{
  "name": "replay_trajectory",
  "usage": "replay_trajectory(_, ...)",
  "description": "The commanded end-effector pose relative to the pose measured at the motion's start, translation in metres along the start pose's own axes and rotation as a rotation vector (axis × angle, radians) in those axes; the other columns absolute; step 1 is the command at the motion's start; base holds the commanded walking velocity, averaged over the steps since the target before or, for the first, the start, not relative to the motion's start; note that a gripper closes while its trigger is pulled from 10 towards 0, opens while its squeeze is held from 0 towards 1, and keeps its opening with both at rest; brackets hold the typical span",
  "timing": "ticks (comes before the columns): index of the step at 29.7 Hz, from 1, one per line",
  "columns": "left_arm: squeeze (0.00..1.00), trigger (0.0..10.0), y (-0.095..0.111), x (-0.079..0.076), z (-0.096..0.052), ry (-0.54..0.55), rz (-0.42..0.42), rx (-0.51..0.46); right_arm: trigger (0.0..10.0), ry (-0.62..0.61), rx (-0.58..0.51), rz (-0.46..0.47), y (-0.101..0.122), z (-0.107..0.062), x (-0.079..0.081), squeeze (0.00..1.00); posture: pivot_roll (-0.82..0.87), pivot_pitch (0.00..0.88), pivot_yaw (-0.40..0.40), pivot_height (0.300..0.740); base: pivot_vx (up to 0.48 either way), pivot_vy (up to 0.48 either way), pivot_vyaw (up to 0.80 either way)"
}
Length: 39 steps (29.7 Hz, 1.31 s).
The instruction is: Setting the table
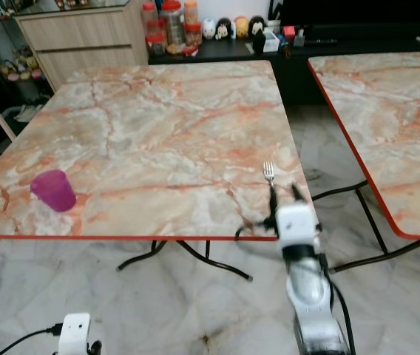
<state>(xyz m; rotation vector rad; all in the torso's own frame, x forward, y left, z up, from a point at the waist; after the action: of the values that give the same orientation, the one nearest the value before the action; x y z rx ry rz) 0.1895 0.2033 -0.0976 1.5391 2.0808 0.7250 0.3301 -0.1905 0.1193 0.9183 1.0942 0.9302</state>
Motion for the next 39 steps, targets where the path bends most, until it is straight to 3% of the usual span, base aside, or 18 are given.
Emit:
replay_trajectory(1, 0.00, 10.0, -0.003, 0.000, 0.000, 0.000, 0.011, 0.020, 10.0, -0.015, 0.067, 0.068, -0.010, 0.001, 0.003, 0.00, -0.05, 0.027, 0.110, 0.740, 0.000, 0.000, 0.00)
replay_trajectory(3, 0.00, 10.0, -0.001, -0.001, 0.000, -0.002, 0.006, 0.015, 10.0, 0.005, 0.065, 0.139, 0.001, 0.012, 0.017, 0.00, -0.04, 0.014, 0.102, 0.740, 0.000, 0.000, 0.00)
replay_trajectory(4, 0.00, 10.0, -0.001, -0.001, 0.000, -0.002, 0.006, 0.015, 10.0, 0.005, 0.065, 0.139, 0.001, 0.012, 0.017, 0.00, -0.04, 0.014, 0.102, 0.740, 0.000, 0.000, 0.00)
replay_trajectory(5, 0.00, 10.0, 0.001, -0.003, 0.001, -0.008, 0.003, 0.008, 10.0, 0.048, 0.076, 0.125, 0.003, 0.014, 0.029, 0.00, -0.03, 0.007, 0.090, 0.740, 0.000, 0.000, 0.00)
replay_trajectory(11, 0.00, 10.0, 0.000, -0.002, 0.000, -0.008, -0.001, 0.006, 10.0, 0.115, 0.134, 0.182, -0.001, 0.013, 0.056, 0.00, -0.02, 0.000, 0.080, 0.740, 0.122, 0.000, 0.00)
replay_trajectory(20, 0.00, 10.0, -0.002, -0.001, 0.000, -0.009, 0.003, 0.011, 10.0, 0.122, 0.130, 0.150, -0.004, 0.014, 0.052, 0.00, -0.02, 0.000, 0.080, 0.740, 0.249, 0.000, 0.00)
replay_trajectory(25, 0.00, 10.0, -0.001, -0.002, 0.000, -0.015, 0.010, 0.011, 10.0, 0.087, 0.134, 0.188, -0.006, 0.015, 0.043, 0.00, -0.03, 0.000, 0.081, 0.740, 0.250, 0.000, 0.00)
replay_trajectory(32, 0.00, 10.0, 0.000, -0.002, 0.000, -0.017, 0.012, 0.010, 10.0, 0.092, 0.132, 0.185, -0.007, 0.016, 0.043, 0.00, -0.03, 0.000, 0.084, 0.740, 0.248, 0.000, -0.54)
replay_trajectory(39, 0.00, 10.0, 0.004, -0.002, 0.001, -0.016, 0.008, 0.002, 10.0, 0.086, 0.110, 0.185, -0.001, 0.018, 0.044, 0.00, -0.02, 0.000, 0.084, 0.740, 0.249, 0.000, 0.00)
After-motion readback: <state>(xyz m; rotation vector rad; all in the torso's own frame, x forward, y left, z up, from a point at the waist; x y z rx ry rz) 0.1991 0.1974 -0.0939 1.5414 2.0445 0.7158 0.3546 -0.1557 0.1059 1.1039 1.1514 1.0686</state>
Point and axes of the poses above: a point about 5 cm out from each wrist's last joint towards the gripper, its own z axis pointing out of the wrist towards the gripper, its own y axis along the axis of the wrist's last joint, x = y × z, the point moved 2 cm from there along z, pointing out of the wrist towards the gripper, and after that the axes turned 13 degrees about -z, right-handed, at the moved point
